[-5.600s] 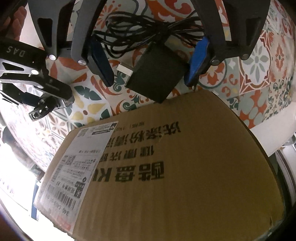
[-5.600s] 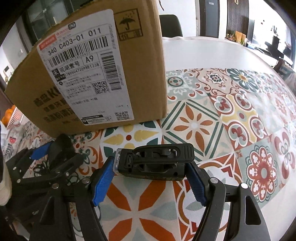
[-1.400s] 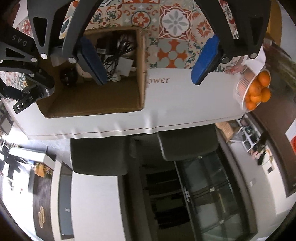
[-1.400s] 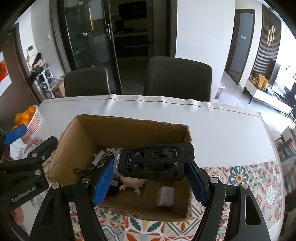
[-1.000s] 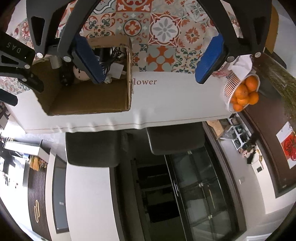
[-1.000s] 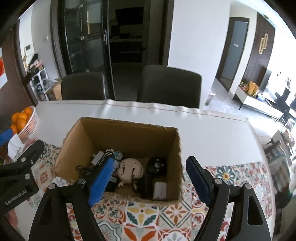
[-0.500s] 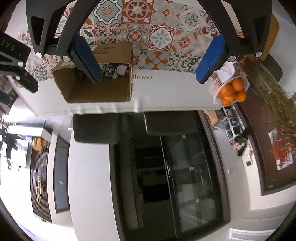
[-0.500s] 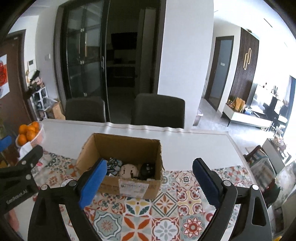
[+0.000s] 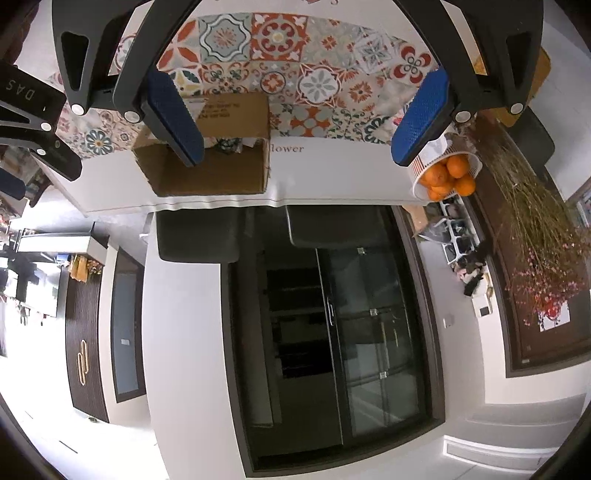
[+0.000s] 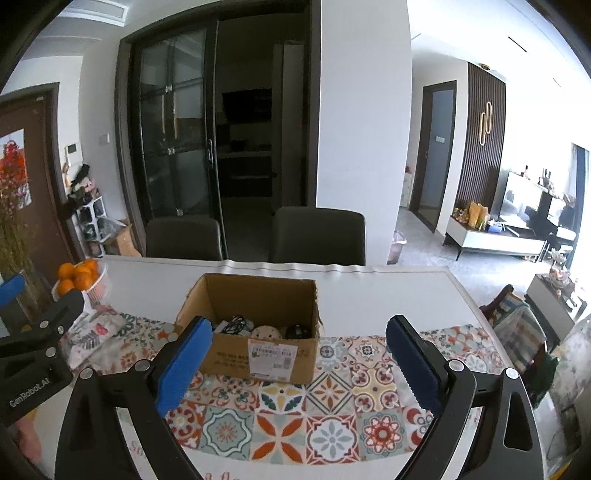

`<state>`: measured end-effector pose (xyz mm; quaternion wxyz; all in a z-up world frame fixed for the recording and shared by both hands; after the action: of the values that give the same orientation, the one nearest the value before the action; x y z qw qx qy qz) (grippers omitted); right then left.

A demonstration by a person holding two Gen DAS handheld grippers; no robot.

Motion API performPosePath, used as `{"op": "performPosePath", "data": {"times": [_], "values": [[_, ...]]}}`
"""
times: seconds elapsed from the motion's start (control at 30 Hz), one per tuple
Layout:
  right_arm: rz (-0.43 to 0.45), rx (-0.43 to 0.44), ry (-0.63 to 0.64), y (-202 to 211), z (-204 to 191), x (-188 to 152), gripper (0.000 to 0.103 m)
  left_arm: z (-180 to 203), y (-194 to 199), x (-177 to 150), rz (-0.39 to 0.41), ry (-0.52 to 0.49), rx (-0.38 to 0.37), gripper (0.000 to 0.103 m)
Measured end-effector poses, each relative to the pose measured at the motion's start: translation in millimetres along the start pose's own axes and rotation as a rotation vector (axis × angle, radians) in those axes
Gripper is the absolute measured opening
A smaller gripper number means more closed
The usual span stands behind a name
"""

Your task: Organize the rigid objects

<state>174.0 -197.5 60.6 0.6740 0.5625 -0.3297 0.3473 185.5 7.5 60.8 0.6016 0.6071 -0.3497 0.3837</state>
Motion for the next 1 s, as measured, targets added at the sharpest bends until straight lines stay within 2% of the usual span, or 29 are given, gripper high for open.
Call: {"op": "performPosePath", "data": {"times": [0.5, 1.0], "values": [[0.010, 0.014, 0.003, 29, 8, -25, 0.096, 10, 33, -18, 0.003, -0.009, -0.036, 0.103], [0.027, 0.005, -0.008, 38, 15, -27, 0.096, 13, 45, -17, 0.030, -0.024, -0.022, 0.103]]}}
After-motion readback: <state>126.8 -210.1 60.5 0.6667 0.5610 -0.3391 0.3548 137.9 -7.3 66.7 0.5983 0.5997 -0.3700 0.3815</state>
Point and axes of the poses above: each gripper's, at about its wrist camera, not at the fingertips, and y roughly against the way its jaws point, z to its right, x to its top, the point moved 5 cm from there along -y, roughly the way its jaws point, and after that the axes turned 8 degrees about y, right-handed, at the moved point
